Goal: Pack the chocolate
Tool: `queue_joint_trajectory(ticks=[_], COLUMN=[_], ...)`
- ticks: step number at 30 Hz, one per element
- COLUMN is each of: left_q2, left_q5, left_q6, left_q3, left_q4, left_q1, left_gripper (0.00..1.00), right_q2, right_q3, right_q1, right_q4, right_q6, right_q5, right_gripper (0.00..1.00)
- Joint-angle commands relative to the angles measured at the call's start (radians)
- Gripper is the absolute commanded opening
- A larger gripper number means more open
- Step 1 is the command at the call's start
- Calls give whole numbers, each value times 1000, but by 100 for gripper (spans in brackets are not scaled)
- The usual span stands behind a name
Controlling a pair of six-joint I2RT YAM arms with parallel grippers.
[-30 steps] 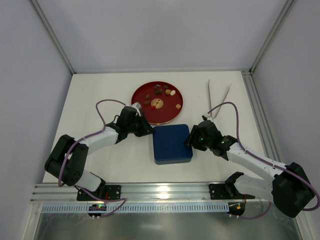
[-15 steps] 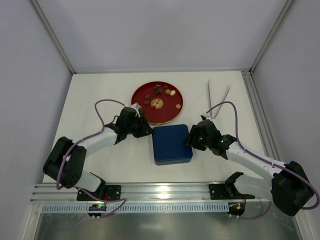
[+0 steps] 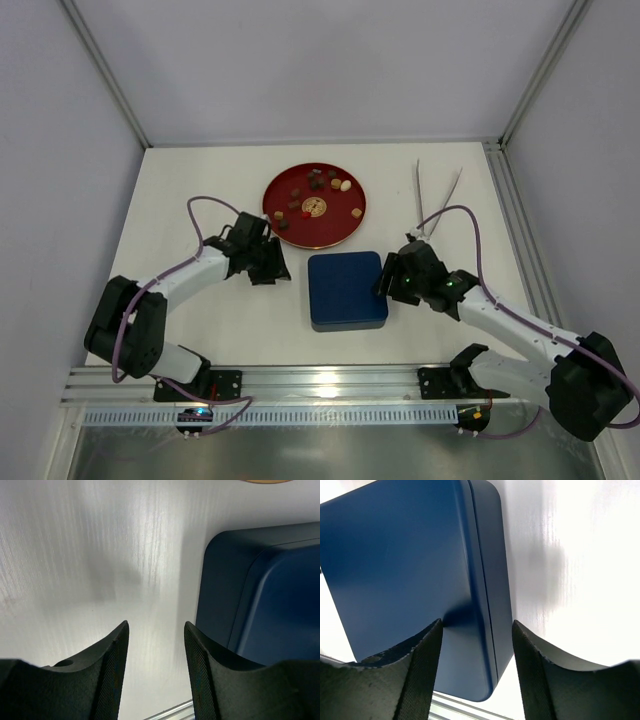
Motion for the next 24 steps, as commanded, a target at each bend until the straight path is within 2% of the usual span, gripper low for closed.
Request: queue_joint_trajectory(ticks=[1, 8, 16, 24], left_q2=[-26, -110, -328, -546], left_q5=[2, 34, 91, 64], left_q6=[40, 63, 109, 152], left_q3=[63, 86, 72, 40], left_q4=[-48, -85, -149, -263], left_q1=[5, 11, 13, 13], left_gripper=[48, 55, 61, 66], right_q2=[-25, -89, -210, -353], right_q3=[30, 113, 247, 274], right_q1=[-14, -38, -45, -45], right_q4=[-87, -90, -184, -264], right_q6=[-47, -106, -199, -218], right_q5=[15, 0, 74, 123], right_gripper=[61, 65, 81, 86])
